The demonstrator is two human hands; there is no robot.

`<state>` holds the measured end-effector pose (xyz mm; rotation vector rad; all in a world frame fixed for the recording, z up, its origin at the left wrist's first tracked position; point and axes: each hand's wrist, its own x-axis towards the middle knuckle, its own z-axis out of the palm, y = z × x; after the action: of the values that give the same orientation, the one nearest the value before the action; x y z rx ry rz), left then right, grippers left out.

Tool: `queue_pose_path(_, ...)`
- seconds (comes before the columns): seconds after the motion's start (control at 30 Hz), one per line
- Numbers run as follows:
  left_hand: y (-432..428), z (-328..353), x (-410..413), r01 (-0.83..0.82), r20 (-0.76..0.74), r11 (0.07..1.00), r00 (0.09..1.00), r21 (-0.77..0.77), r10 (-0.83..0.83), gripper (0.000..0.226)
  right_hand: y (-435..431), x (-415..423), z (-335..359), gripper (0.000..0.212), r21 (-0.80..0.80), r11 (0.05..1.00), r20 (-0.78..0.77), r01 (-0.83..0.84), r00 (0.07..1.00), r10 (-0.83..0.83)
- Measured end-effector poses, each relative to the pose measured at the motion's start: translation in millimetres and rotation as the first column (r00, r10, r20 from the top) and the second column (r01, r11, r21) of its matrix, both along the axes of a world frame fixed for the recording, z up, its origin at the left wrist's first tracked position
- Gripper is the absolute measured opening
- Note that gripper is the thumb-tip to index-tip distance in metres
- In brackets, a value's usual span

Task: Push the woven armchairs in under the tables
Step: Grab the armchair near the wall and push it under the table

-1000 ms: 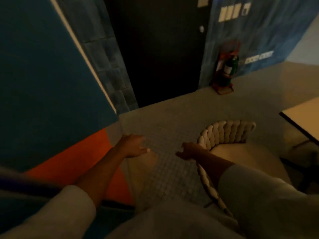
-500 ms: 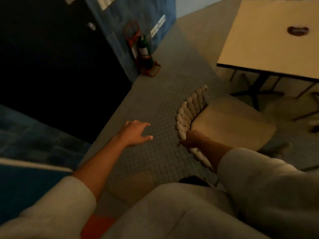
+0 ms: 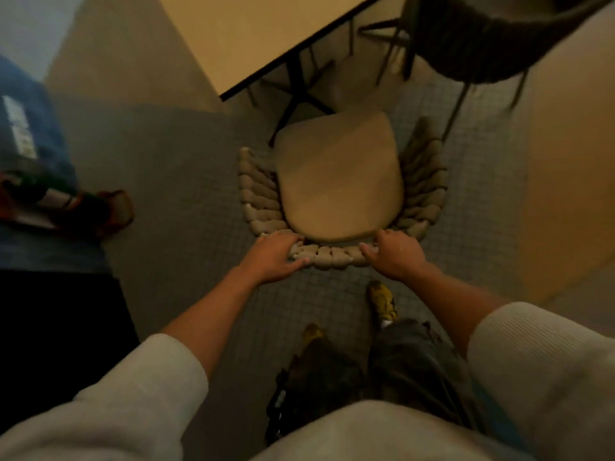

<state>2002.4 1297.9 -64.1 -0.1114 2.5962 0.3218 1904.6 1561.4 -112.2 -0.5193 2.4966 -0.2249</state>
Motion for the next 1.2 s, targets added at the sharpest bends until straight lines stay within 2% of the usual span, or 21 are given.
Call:
queue_pose_path(0.07, -4.0, -17.0, -9.0, 0.063, 0.008, 0.998, 0.998, -0.015, -0.063, 0.067, 9.9, 8.5, -3.2, 0.052, -0.016, 0.998, -0.052, 0.055, 0.997, -0.056)
queue_pose_path(0.23, -21.5, -75.9, -25.9, 0.194, -0.103, 0.981, 0.976, 0.004, -0.193, 0.060, 11.3, 21.7, -28.8, 0.048, -0.003, 0.990, -0.157, 0.139, 0.978, -0.138)
queue_pose_path(0.4, -19.8, -114.3, -21.9, 0.205, -0.137, 0.979, 0.970, 0.000, -0.203, 0.055, 9.1, 19.5, -62.2, 0.052, 0.023, 0.988, -0.234, 0.150, 0.962, -0.141)
queue_pose_path(0.53, -5.6, -144.5, -23.9, 0.166, -0.168, 0.986, 0.972, 0.003, -0.163, 0.069, 28.8, -11.6, -87.3, 0.055, 0.092, 0.987, -0.359, 0.132, 0.929, -0.091)
queue_pose_path(0.6, 4.2, -158.3, -22.4, 0.140, -0.180, 0.990, 0.974, -0.012, -0.140, 0.075, 34.4, -23.9, -95.5, 0.059, 0.123, 0.985, -0.363, 0.121, 0.929, -0.068)
queue_pose_path(0.67, 15.7, -167.7, -18.1, 0.126, -0.209, 0.990, 0.968, -0.062, -0.136, 0.071, 34.3, -29.3, -103.1, 0.065, 0.154, 0.984, -0.361, 0.087, 0.932, -0.026)
queue_pose_path(0.77, 22.6, -176.6, -13.2, 0.091, -0.299, 0.983, 0.945, -0.158, -0.135, 0.066, 21.1, -21.6, -112.0, 0.080, 0.171, 0.983, -0.300, 0.063, 0.954, -0.009)
queue_pose_path(0.87, 19.8, -181.0, -13.2, 0.077, -0.325, 0.976, 0.935, -0.202, -0.141, 0.071, 4.6, -8.9, -113.4, 0.091, 0.203, 0.978, -0.261, 0.057, 0.965, -0.002)
queue_pose_path(0.97, 18.1, -183.0, -14.9, 0.093, -0.356, 0.976, 0.921, -0.197, -0.160, 0.070, -0.5, -9.6, -112.0, 0.090, 0.218, 0.975, -0.259, 0.046, 0.966, 0.012)
queue_pose_path(1.1, 19.2, -183.8, -19.5, 0.100, -0.383, 0.977, 0.908, -0.188, -0.167, 0.060, 6.9, -26.3, -117.4, 0.080, 0.154, 0.988, -0.184, 0.001, 0.983, 0.027)
queue_pose_path(1.2, 19.0, -186.2, -20.2, 0.084, -0.395, 0.982, 0.907, -0.171, -0.146, 0.056, 11.0, -32.7, -121.3, 0.074, 0.119, 0.993, -0.198, 0.006, 0.980, 0.017)
